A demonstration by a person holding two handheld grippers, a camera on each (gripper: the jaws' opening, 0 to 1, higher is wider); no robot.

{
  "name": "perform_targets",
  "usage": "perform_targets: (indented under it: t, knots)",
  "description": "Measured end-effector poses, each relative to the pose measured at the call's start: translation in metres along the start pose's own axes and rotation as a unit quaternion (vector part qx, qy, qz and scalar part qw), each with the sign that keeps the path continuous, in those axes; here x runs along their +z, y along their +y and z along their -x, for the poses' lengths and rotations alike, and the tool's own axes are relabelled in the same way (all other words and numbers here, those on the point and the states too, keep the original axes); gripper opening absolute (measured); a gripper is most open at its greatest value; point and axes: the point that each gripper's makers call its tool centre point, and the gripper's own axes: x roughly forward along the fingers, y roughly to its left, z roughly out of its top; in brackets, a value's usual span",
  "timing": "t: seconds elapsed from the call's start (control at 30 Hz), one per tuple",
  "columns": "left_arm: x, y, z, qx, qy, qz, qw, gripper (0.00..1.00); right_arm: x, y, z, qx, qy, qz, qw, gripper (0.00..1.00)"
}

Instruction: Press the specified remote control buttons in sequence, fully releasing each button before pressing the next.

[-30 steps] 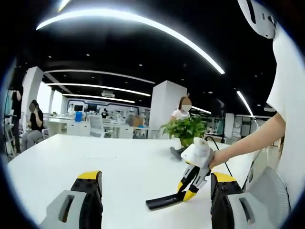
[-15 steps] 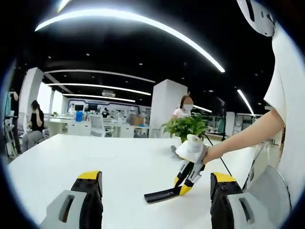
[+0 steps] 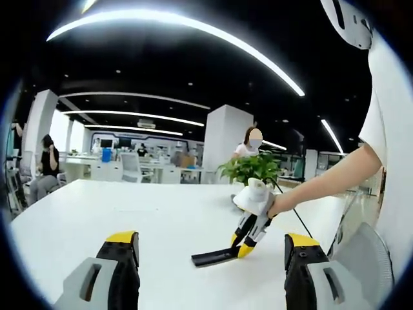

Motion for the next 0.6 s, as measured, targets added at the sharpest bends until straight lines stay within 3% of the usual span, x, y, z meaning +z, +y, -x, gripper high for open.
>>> perform_targets:
  t: [0.6]
  knots:
    - [-0.005, 0.002, -0.001, 0.002, 0.013, 0.002, 0.9999, 0.96, 0.002, -0.022, -0.001, 0.012, 0.005, 0.008, 0.9999, 0.22]
